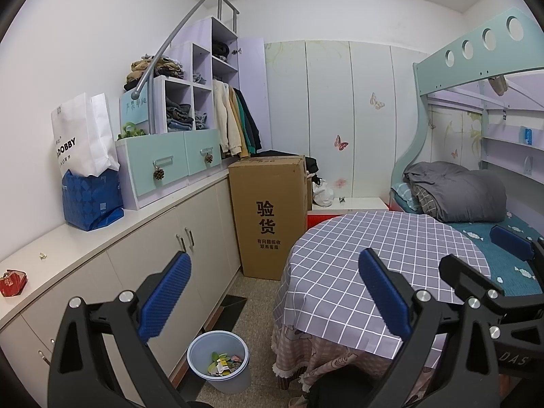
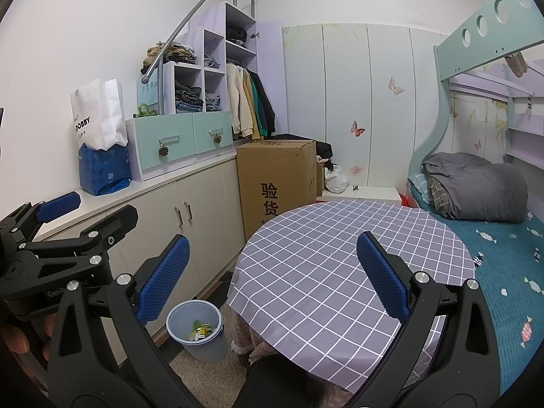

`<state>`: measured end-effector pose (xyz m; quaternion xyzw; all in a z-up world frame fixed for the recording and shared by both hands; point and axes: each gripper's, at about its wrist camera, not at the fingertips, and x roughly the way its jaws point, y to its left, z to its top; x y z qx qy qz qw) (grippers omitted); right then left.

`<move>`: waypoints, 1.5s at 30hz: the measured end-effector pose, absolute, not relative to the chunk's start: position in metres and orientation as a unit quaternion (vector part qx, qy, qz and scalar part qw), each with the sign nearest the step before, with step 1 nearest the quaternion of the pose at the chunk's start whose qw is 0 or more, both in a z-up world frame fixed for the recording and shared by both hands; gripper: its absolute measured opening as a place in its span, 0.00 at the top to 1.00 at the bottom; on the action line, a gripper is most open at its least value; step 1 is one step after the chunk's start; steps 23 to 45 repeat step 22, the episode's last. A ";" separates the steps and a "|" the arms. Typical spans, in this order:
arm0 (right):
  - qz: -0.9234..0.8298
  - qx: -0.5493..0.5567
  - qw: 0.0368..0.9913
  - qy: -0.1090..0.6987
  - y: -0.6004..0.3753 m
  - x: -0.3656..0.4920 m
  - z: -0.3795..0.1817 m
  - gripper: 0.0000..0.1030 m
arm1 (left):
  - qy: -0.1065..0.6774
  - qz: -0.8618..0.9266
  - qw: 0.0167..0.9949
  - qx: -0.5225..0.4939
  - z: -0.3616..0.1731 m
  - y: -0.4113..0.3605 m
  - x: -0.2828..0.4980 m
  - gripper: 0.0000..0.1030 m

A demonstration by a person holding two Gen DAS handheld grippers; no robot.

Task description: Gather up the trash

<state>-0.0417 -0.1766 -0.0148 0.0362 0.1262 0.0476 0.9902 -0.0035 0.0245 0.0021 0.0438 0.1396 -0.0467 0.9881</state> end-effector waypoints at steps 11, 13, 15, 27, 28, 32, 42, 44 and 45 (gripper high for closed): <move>0.050 0.037 0.989 0.133 -0.183 -0.039 -0.020 0.06 | 0.143 -0.048 0.988 0.044 0.000 0.026 -0.002 0.06; 0.052 0.038 0.989 0.136 -0.186 -0.039 -0.023 0.06 | 0.145 -0.048 0.987 0.045 -0.001 0.027 0.000 0.06; 0.053 0.041 0.988 0.139 -0.188 -0.037 -0.024 0.06 | 0.146 -0.049 0.987 0.046 -0.003 0.028 0.000 0.06; 0.058 0.053 0.984 0.160 -0.202 -0.028 -0.036 0.06 | 0.165 -0.049 0.984 0.046 -0.011 0.028 0.011 0.06; 0.058 0.053 0.984 0.160 -0.202 -0.028 -0.036 0.06 | 0.165 -0.049 0.984 0.046 -0.011 0.028 0.011 0.06; 0.058 0.053 0.984 0.160 -0.202 -0.028 -0.036 0.06 | 0.165 -0.049 0.984 0.046 -0.011 0.028 0.011 0.06; 0.058 0.053 0.984 0.160 -0.202 -0.028 -0.036 0.06 | 0.165 -0.049 0.984 0.046 -0.011 0.028 0.011 0.06; 0.058 0.053 0.984 0.160 -0.202 -0.028 -0.036 0.06 | 0.165 -0.049 0.984 0.046 -0.011 0.028 0.011 0.06; 0.058 0.053 0.984 0.160 -0.202 -0.028 -0.036 0.06 | 0.165 -0.049 0.984 0.046 -0.011 0.028 0.011 0.06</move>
